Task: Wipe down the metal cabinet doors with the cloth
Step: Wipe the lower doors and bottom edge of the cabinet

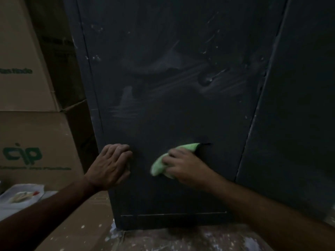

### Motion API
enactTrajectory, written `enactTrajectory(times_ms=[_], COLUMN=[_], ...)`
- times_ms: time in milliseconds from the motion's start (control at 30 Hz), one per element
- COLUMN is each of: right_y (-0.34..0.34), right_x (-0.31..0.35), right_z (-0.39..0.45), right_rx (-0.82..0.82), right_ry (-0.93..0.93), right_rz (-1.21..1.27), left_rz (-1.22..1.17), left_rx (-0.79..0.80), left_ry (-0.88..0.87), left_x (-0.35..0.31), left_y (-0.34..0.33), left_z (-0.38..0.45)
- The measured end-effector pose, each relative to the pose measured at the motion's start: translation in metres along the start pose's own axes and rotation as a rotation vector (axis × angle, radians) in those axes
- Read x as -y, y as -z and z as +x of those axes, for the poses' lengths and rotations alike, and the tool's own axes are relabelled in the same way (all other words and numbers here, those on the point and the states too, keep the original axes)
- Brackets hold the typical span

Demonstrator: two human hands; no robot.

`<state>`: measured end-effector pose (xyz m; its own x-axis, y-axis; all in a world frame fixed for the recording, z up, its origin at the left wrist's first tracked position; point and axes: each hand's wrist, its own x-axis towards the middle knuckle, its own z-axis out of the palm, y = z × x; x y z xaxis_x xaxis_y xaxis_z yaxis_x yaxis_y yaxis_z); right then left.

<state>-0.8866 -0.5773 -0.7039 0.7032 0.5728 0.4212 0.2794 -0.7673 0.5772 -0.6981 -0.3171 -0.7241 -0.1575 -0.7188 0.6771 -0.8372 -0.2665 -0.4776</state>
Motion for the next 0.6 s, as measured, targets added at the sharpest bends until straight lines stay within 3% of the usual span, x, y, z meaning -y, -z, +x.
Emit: enactTrajectory(times_ms=[100, 233, 267, 300, 333, 400, 467, 533, 600], right_y=[0.035, 0.095, 0.096, 0.092, 0.079, 0.053, 0.062, 0.090, 0.117], right_x=[-0.064, -0.129, -0.128, -0.122, -0.115, -0.101, -0.104, -0.121, -0.144], right_z=[-0.052, -0.033, -0.023, -0.022, -0.033, -0.079, -0.127, -0.137, -0.103], right_rx=[-0.227, -0.634, -0.688, -0.667, -0.581, -0.293, -0.075, -0.120, -0.337], right_ry=[-0.260, -0.948, -1.042, -1.016, -0.870, -0.408, -0.220, -0.357, -0.660], right_rz=[-0.127, -0.231, -0.241, -0.265, -0.281, -0.260, -0.284, -0.318, -0.349], left_rz=[0.040, 0.042, 0.050, 0.062, 0.075, 0.099, 0.109, 0.123, 0.132], left_rx=[0.001, 0.026, 0.034, 0.042, 0.043, 0.030, 0.024, 0.017, 0.017], left_ry=[-0.019, -0.056, -0.053, -0.050, -0.049, -0.051, -0.061, -0.063, -0.061], left_x=[0.003, 0.002, 0.002, 0.001, 0.000, 0.002, 0.004, 0.004, 0.003], left_y=[-0.003, -0.007, -0.009, -0.011, -0.013, -0.016, -0.017, -0.017, -0.017], left_z=[0.002, 0.012, 0.014, 0.015, 0.014, 0.011, 0.010, 0.011, 0.011])
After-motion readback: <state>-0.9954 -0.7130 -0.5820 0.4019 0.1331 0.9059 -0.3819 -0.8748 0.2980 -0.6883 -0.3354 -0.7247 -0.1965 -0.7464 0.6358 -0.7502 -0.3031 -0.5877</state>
